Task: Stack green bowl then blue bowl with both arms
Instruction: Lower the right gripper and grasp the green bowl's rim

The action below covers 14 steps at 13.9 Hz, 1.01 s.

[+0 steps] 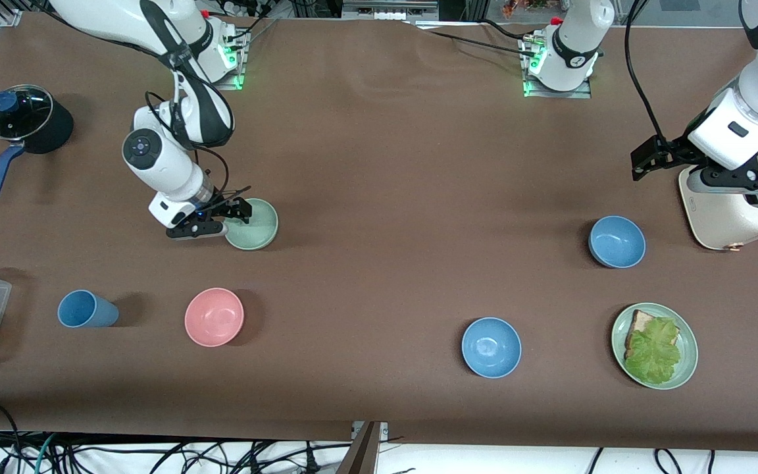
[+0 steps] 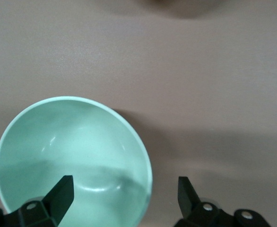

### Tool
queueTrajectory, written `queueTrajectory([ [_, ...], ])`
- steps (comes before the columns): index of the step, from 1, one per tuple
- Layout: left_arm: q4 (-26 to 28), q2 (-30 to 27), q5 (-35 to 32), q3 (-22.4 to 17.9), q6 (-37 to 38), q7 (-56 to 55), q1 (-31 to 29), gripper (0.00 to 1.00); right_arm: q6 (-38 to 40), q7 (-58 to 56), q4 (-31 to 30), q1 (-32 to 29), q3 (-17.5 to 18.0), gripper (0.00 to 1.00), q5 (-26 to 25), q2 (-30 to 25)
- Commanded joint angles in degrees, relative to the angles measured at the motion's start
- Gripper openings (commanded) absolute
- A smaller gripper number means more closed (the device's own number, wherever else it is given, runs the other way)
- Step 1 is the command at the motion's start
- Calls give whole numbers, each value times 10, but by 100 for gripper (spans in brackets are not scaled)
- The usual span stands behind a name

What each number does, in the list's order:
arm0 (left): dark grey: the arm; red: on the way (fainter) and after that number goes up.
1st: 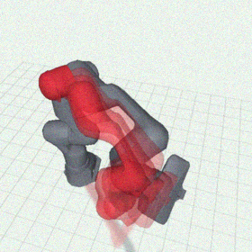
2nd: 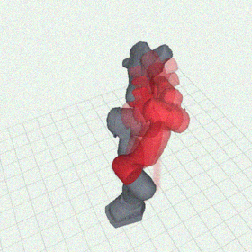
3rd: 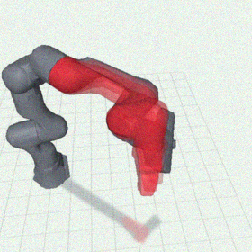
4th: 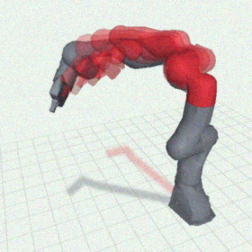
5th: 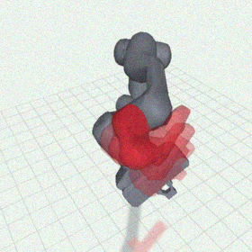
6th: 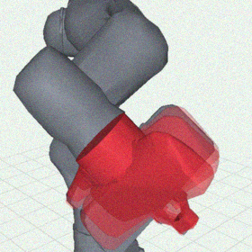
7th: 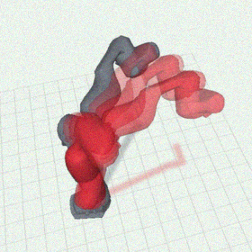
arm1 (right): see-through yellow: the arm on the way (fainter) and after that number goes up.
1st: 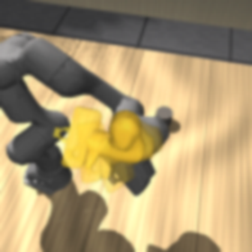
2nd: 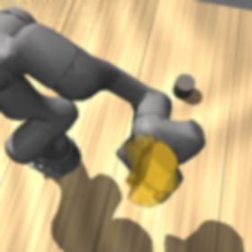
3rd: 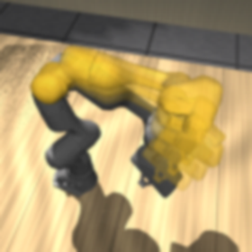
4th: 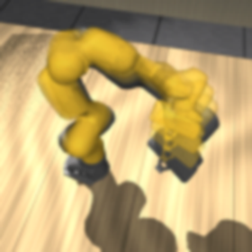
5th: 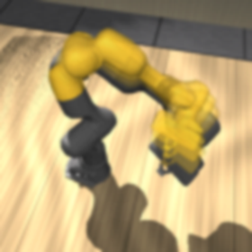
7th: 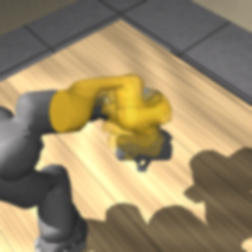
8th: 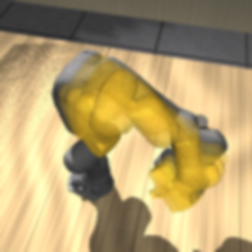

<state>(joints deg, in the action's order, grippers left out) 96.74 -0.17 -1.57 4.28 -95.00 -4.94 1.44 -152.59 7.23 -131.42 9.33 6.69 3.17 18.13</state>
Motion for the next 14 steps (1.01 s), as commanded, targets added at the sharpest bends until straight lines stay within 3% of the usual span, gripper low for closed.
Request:
queueTrajectory([
  [1,-9,0,-5,1,10,-4,-2,100,-23,9,5,3,1,71,7,20],
  [3,-9,0,-5,1,10,-4,-2,100,-20,12,6,3,1,17,8,21],
  [4,-9,0,-5,1,10,-4,-2,100,-18,27,6,3,1,0,8,20],
  [10,-9,-1,-5,4,10,-5,-1,100,44,45,51,4,19,0,7,13],
  [13,-9,0,-5,4,10,-4,-1,100,167,90,170,23,38,0,6,27],
  [14,-9,-1,-5,4,10,-4,-1,100,185,124,220,45,38,0,6,57],
])
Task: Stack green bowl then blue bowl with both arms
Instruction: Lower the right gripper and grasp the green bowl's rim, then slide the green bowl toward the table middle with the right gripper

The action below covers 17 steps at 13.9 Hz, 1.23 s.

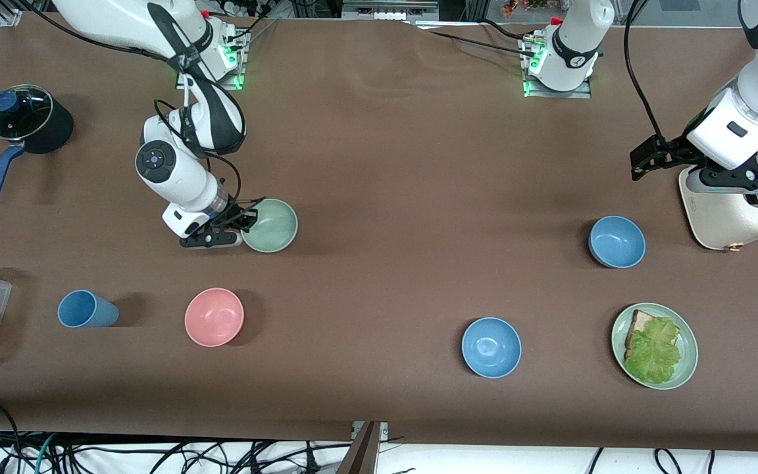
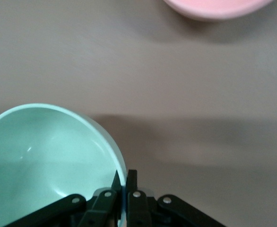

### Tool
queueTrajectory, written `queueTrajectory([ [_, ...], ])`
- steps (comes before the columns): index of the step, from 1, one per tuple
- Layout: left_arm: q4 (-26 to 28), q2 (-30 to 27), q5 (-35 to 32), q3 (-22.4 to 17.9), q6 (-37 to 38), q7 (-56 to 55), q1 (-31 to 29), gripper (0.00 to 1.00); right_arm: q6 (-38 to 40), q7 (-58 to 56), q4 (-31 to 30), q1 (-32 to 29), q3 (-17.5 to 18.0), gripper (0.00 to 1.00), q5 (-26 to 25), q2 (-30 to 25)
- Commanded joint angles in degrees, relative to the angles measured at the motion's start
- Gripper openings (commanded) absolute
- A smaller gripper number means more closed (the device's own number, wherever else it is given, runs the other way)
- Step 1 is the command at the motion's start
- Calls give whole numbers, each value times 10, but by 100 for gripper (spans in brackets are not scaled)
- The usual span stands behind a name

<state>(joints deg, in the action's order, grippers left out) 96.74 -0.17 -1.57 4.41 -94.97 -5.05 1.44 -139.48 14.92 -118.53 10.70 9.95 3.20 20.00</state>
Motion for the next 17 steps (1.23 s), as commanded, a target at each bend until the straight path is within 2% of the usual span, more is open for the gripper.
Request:
queueTrajectory([
  [1,-9,-1,-5,2,10,-4,-1,100,59,84,138,56,5,0,5,69],
  [5,-9,-1,-5,2,10,-4,-1,100,58,229,302,167,3,0,-2,201],
  [8,-9,-1,-5,3,10,-3,0,100,54,311,412,250,-25,0,-22,294],
  [10,-9,-1,-5,2,10,-2,-1,100,44,318,437,273,-40,0,-28,323],
  [14,-9,0,-5,2,10,-2,-1,100,18,313,444,274,-41,0,-28,334],
  [15,-9,0,-5,2,10,-2,-1,100,18,314,444,273,-41,33,-28,330],
  [16,-9,0,-5,2,10,-2,-1,100,21,316,444,270,-44,99,-28,323],
  [17,-9,0,-5,2,10,-2,-1,100,24,316,443,269,-44,100,-24,309],
])
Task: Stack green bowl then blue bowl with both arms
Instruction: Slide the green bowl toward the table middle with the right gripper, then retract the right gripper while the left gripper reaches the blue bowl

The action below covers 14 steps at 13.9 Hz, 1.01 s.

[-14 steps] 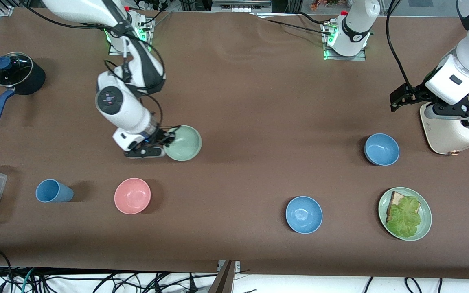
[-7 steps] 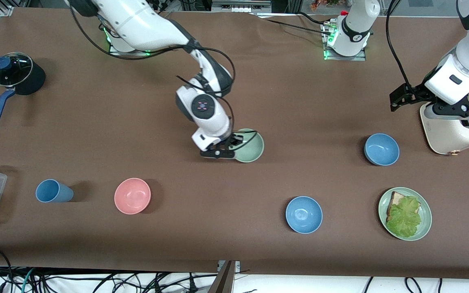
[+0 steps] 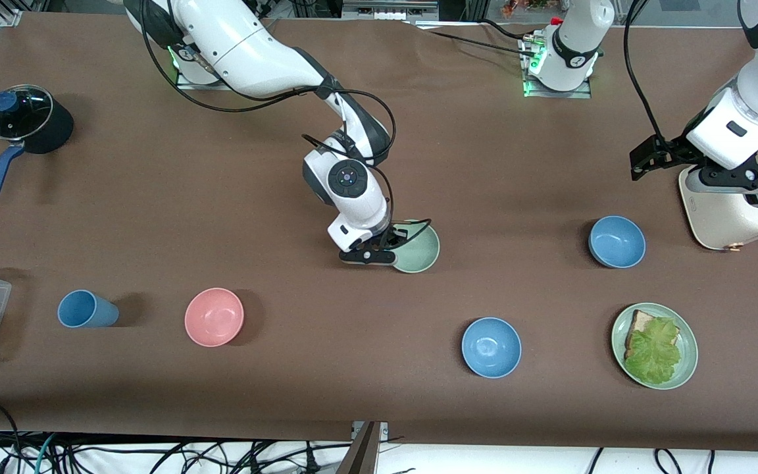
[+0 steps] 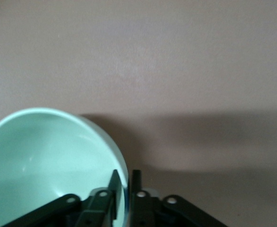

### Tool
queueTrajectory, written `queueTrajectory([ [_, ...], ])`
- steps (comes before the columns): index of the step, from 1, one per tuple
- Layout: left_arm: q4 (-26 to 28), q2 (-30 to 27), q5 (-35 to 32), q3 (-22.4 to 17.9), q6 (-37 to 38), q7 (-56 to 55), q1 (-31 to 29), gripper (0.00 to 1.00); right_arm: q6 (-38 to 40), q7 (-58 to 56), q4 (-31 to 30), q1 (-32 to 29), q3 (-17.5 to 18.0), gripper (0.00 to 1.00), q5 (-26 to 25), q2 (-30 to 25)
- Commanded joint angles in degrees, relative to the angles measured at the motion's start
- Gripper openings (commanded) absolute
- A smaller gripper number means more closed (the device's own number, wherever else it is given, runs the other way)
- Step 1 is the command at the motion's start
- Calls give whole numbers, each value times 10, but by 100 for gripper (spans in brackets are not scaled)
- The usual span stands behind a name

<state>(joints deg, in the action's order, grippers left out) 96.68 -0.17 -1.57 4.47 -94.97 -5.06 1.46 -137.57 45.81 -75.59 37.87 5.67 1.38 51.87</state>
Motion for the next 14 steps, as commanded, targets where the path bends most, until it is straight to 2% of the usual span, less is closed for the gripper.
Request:
queueTrajectory([
  [1,-8,0,-4,1,10,-1,-1,100,25,5,12,-8,-3,100,-5,-30],
  [4,-8,0,-4,1,10,-2,-1,100,155,-22,7,-44,-17,100,-5,-115],
  [6,-8,0,-4,2,10,-2,-1,100,219,-112,-16,-92,-17,100,-2,-170],
  [7,-8,0,-5,2,10,4,-1,100,226,-147,-42,-113,-17,100,-2,-204],
  [9,-8,11,-6,4,37,1,5,100,230,-207,-150,-164,-17,100,1,-306],
  [11,-8,26,-6,3,50,5,3,100,242,-271,-254,-205,-21,100,37,-421],
  [12,-8,29,-6,3,51,6,2,100,262,-283,-288,-212,-36,100,42,-469],
  [14,-6,36,-11,-1,51,7,-3,100,343,-350,-285,-212,-91,100,40,-503],
])
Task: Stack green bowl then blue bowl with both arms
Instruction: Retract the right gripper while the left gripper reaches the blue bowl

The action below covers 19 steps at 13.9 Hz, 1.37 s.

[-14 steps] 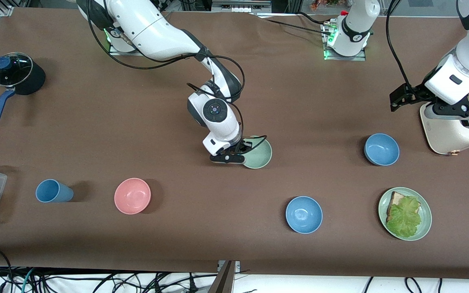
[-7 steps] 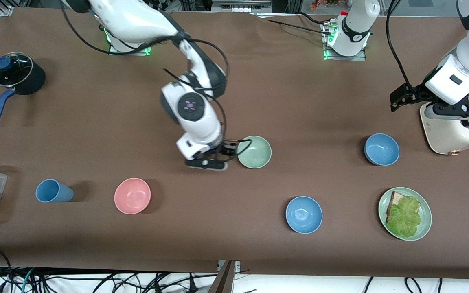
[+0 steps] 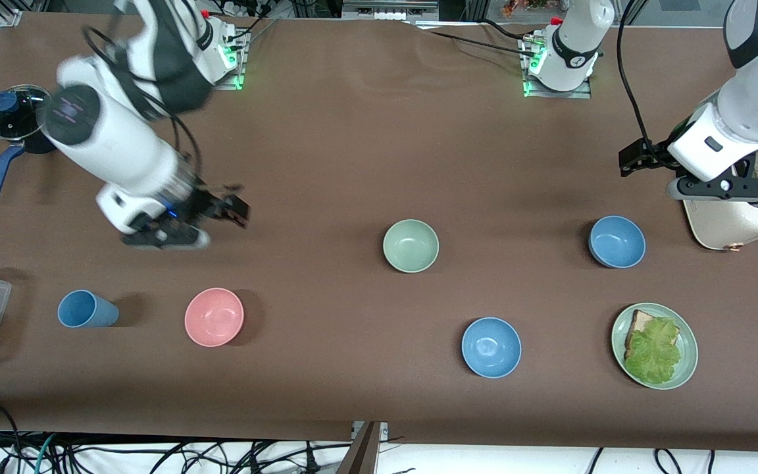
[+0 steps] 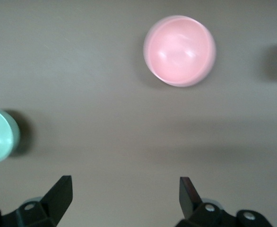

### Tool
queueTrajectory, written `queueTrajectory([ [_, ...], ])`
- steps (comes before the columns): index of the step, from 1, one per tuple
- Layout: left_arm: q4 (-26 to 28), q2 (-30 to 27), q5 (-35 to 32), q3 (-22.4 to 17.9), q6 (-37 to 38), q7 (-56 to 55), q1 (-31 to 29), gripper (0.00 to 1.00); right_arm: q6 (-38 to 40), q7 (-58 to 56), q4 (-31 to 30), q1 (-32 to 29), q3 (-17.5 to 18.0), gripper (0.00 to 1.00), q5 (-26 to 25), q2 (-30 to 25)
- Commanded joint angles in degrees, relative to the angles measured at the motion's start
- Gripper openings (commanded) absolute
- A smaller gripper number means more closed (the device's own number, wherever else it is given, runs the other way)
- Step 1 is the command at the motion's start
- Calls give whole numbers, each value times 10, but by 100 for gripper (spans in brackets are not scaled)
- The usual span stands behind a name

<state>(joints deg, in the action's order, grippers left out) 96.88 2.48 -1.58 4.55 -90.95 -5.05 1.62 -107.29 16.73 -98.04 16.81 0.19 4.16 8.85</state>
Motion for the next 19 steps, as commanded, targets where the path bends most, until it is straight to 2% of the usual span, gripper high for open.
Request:
queueTrajectory([
  [1,-10,26,-13,-5,8,7,-14,100,59,-111,-54,-1,-66,100,12,-79],
  [2,-11,45,-14,-5,3,8,-37,100,73,-148,-52,-1,-88,100,11,-81],
  [3,-11,69,-9,-4,-14,27,-60,100,82,-163,-49,-1,-95,100,8,-82],
  [6,-10,149,-6,-4,-99,145,-79,100,110,-158,-1,1,-92,100,-17,-68],
  [11,14,228,-5,-4,-165,296,-131,100,142,-168,31,-4,-94,100,-34,-66],
  [12,22,240,-5,-4,-188,312,-145,100,143,-169,33,-4,-95,100,-46,-66],
  [14,76,242,-6,-4,-257,325,-159,100,144,-181,36,-5,-96,100,-64,-66],
  [17,142,249,-7,-4,-366,325,-172,100,144,-182,55,-6,-102,100,-64,-60],
  [19,145,260,-15,-4,-396,326,-170,97,144,-179,58,-6,-103,100,-62,-60],
])
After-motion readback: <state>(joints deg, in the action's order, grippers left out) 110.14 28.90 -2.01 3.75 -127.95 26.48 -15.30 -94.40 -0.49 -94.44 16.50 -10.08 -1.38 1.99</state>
